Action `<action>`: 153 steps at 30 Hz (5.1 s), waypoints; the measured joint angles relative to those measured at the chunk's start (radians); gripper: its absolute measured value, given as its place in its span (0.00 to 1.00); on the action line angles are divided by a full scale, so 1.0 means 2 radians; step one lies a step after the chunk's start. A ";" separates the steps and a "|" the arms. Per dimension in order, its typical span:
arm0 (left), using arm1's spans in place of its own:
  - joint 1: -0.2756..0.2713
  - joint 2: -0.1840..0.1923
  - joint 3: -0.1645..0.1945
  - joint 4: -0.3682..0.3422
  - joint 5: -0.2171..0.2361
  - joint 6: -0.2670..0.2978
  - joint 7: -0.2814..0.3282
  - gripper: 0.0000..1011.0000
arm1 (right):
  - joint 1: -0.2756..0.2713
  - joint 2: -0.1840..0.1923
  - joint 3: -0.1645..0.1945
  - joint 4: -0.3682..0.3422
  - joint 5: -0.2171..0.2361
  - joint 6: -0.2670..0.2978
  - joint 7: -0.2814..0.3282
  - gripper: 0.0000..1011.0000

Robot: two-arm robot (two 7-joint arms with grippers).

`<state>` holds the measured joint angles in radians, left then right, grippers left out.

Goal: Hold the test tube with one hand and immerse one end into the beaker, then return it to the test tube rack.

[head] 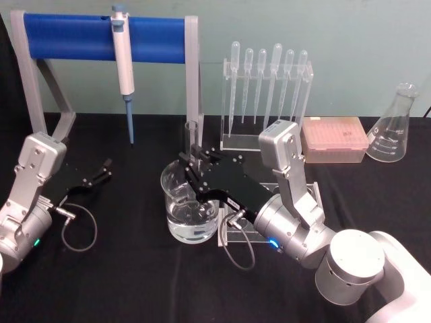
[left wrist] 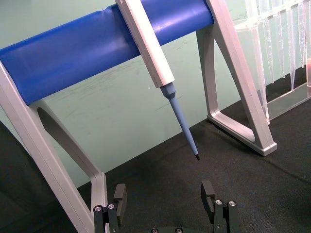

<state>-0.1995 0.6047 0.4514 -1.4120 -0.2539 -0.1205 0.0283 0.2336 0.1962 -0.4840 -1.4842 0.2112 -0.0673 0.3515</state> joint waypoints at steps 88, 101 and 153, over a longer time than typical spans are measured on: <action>0.000 0.000 0.000 0.000 0.000 0.000 0.000 0.99 | 0.000 0.000 0.000 0.000 0.000 0.000 0.000 0.22; 0.000 0.000 0.000 0.000 0.000 0.000 0.000 0.99 | 0.000 0.000 0.000 0.000 0.000 0.000 0.000 0.22; 0.000 0.000 0.000 0.000 0.000 0.000 0.000 0.99 | 0.000 0.000 0.000 0.000 0.000 0.000 0.000 0.22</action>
<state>-0.1995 0.6047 0.4514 -1.4120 -0.2539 -0.1205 0.0283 0.2336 0.1962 -0.4840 -1.4841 0.2112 -0.0674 0.3516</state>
